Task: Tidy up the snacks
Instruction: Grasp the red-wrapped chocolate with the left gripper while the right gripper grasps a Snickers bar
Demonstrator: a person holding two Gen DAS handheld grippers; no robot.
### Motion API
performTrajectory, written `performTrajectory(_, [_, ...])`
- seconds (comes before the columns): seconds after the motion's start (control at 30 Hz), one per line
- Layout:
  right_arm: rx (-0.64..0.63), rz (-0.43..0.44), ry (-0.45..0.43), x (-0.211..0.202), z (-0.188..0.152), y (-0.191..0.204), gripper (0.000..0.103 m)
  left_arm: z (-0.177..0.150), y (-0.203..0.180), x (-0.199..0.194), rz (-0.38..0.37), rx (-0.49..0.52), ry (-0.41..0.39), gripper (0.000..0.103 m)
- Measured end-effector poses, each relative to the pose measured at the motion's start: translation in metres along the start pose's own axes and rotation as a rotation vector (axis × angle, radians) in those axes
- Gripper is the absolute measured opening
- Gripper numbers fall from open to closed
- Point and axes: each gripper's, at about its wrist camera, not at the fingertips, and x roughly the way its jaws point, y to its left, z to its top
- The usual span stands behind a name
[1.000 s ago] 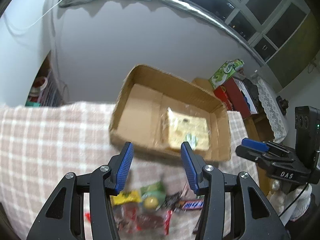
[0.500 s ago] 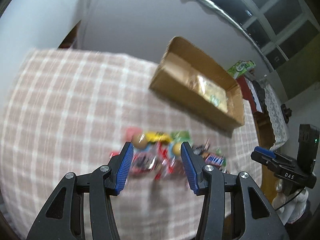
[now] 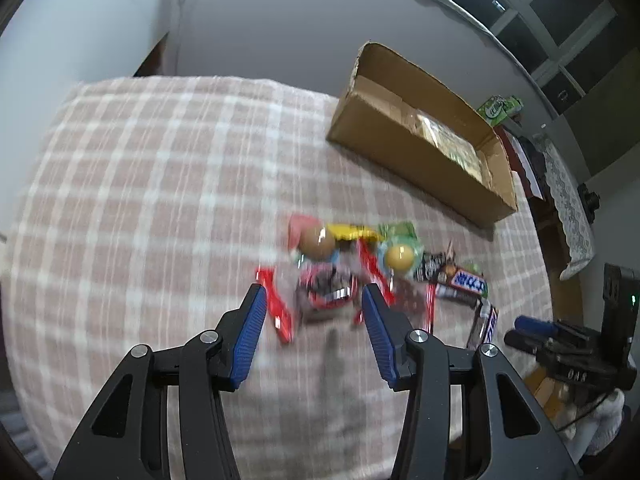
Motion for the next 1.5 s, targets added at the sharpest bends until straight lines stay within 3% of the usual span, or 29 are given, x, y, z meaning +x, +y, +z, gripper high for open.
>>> performTrajectory(0.23, [0.010, 0.002, 0.003, 0.000, -0.004, -0.001, 0.057, 0.021, 0.007, 0.035, -0.098, 0.003, 0.096, 0.047])
performTrajectory(0.43, [0.035, 0.010, 0.012, 0.000, -0.012, -0.006, 0.057, 0.008, 0.015, 0.037, -0.126, -0.020, 0.140, 0.047])
performTrajectory(0.57, [0.042, 0.011, 0.024, 0.007, -0.011, -0.004, 0.057, -0.010, 0.002, 0.032, -0.098, 0.051, 0.146, 0.047])
performTrajectory(0.73, [0.027, 0.004, 0.036, 0.017, -0.007, 0.004, 0.057, -0.017, -0.019, 0.028, -0.003, 0.198, 0.125, 0.047])
performTrajectory(0.9, [0.016, 0.005, 0.037, 0.019, -0.005, 0.007, 0.057, -0.012, -0.017, 0.025, 0.009, 0.174, 0.118, 0.050])
performTrajectory(0.97, [0.017, 0.011, 0.038, 0.019, -0.005, 0.007, 0.057, -0.009, -0.018, 0.016, 0.065, 0.221, 0.050, 0.050])
performTrajectory(1.03, [0.017, 0.009, 0.035, 0.018, -0.006, 0.007, 0.057, 0.003, -0.009, 0.014, 0.021, 0.160, 0.026, 0.050])
performTrajectory(1.13, [0.025, 0.008, 0.037, 0.019, -0.006, 0.006, 0.057, 0.024, 0.006, 0.028, -0.108, 0.082, 0.089, 0.050])
performTrajectory(1.3, [0.020, 0.007, 0.037, 0.018, -0.005, 0.007, 0.057, 0.027, 0.021, 0.058, -0.178, -0.005, 0.204, 0.047])
performTrajectory(1.4, [0.012, 0.004, 0.030, 0.015, -0.006, 0.008, 0.057, 0.015, 0.022, 0.052, -0.203, -0.008, 0.220, 0.047])
performTrajectory(1.5, [0.028, 0.013, 0.032, 0.016, -0.006, 0.006, 0.057, -0.001, 0.018, 0.042, -0.181, -0.011, 0.225, 0.047])
